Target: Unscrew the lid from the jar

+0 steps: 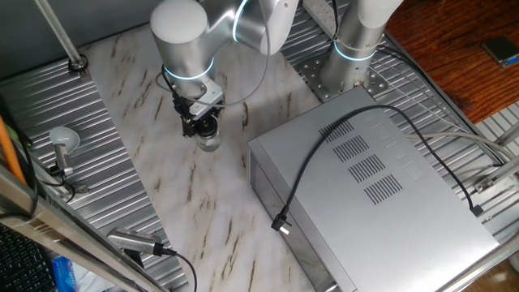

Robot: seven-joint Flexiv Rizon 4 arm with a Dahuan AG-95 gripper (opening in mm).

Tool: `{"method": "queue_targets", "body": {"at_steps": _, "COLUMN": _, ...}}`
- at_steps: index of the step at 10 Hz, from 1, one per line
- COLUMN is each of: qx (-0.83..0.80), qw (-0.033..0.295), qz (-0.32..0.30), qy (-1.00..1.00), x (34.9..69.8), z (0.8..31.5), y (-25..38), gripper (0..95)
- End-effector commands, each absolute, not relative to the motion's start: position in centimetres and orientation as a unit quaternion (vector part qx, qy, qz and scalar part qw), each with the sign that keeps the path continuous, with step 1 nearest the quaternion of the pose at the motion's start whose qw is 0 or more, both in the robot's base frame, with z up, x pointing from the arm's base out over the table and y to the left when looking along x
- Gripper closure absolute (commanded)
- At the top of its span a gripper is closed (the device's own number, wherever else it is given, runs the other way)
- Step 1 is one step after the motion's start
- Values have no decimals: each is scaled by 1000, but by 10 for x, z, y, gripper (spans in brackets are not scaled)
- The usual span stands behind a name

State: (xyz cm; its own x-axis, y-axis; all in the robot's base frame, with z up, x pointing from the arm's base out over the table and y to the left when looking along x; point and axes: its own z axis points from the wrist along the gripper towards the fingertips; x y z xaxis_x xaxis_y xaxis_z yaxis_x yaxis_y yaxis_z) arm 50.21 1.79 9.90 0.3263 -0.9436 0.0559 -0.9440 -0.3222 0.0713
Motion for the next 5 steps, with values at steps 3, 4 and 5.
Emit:
{"method": "queue_targets", "body": {"at_steps": 3, "qx": 809, "qw": 46, "qz": -3, "qy": -586, "x": 502, "z": 101, "y": 18, "gripper": 190}}
{"method": "queue_targets", "body": {"at_steps": 4, "qx": 808, "qw": 47, "qz": -5, "qy": -588, "x": 502, "z": 102, "y": 18, "gripper": 190}}
{"method": "queue_targets", "body": {"at_steps": 5, "qx": 808, "qw": 47, "qz": -6, "qy": -588, "x": 502, "z": 102, "y": 18, "gripper": 190}}
